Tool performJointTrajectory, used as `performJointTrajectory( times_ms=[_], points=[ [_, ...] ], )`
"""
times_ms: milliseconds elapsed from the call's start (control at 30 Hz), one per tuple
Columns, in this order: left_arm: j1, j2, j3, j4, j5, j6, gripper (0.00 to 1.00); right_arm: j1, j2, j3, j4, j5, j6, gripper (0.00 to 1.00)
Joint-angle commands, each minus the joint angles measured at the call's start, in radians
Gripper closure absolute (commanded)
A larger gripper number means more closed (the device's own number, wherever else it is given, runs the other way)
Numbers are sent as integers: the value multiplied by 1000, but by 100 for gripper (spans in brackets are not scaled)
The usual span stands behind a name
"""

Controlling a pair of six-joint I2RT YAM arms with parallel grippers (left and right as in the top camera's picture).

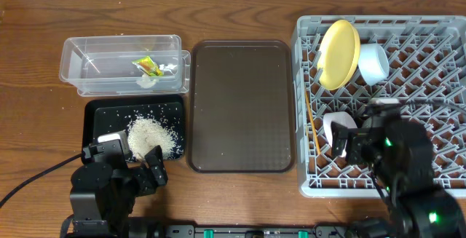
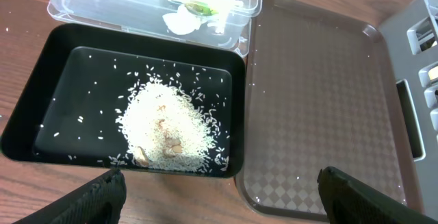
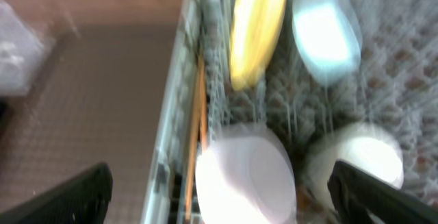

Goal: Sort waste into correct bins and load items into the dishwasher rack

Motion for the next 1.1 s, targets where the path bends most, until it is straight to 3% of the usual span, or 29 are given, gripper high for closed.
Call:
performJointTrajectory(
  times_ms=[0, 267, 533, 633, 700, 1067],
  points=[
    [-3, -2, -6, 0, 10, 6, 8, -35, -158, -133, 131, 19, -52, 1],
    [-3, -2, -6, 0, 10, 6, 7, -102, -518, -492, 486, 19, -71, 1],
    [-3, -2, -6, 0, 10, 6, 7, -167, -624, -718, 743, -2, -73, 1],
    [-3, -2, -6, 0, 10, 6, 8, -186, -624, -772, 748, -92, -146, 1],
    [-3, -2, -6, 0, 10, 6, 8, -195, -624, -769, 640, -143, -168, 1],
    [-3, -2, -6, 0, 10, 6, 7, -197, -614, -770, 652, -138, -179, 1]
  ],
)
